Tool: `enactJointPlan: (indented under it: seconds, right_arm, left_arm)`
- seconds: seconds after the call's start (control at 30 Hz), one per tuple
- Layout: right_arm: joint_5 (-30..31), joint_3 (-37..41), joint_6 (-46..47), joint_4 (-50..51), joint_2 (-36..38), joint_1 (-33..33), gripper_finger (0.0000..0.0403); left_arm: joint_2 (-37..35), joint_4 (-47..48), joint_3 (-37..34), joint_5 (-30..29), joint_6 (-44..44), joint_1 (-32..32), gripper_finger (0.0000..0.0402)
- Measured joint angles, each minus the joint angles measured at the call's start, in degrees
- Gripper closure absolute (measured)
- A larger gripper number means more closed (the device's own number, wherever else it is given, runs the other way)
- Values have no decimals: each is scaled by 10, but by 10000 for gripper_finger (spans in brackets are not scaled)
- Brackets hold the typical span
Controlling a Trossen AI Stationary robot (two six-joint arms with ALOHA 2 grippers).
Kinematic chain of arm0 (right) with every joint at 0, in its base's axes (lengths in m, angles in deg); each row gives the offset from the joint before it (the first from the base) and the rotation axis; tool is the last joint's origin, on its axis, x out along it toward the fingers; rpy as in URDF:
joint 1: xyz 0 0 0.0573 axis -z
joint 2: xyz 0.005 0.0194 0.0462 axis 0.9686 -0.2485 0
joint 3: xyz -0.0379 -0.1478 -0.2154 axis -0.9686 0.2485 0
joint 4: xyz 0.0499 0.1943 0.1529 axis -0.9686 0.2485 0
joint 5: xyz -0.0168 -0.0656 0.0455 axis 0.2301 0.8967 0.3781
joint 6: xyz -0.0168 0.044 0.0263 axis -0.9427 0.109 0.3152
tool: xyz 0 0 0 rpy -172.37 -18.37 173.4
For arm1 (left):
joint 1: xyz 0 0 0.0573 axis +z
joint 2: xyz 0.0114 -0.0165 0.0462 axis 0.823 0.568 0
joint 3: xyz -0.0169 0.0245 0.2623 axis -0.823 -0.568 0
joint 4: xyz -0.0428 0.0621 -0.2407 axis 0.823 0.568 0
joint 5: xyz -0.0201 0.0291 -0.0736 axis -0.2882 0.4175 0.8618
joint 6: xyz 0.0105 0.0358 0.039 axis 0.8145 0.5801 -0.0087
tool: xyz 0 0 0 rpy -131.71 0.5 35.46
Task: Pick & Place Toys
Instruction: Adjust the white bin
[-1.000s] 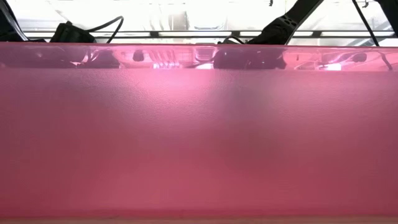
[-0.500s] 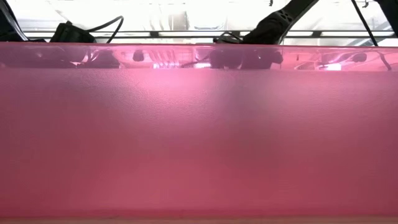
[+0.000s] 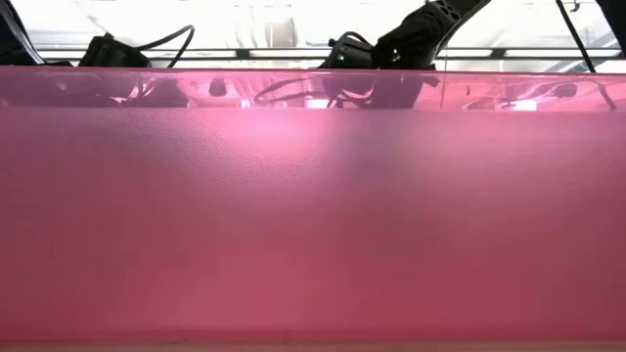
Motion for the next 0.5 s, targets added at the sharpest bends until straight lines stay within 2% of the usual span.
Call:
enactJointPlan:
  seconds: [0.1,0.5]
  right_arm:
    - [43,0,0,7,0,1,121]
    - [61,0,-20,-12,0,33,121]
  left_arm:
    - [0,0,0,1,-1,0,156]
    - [0,0,0,4,-3,0,156]
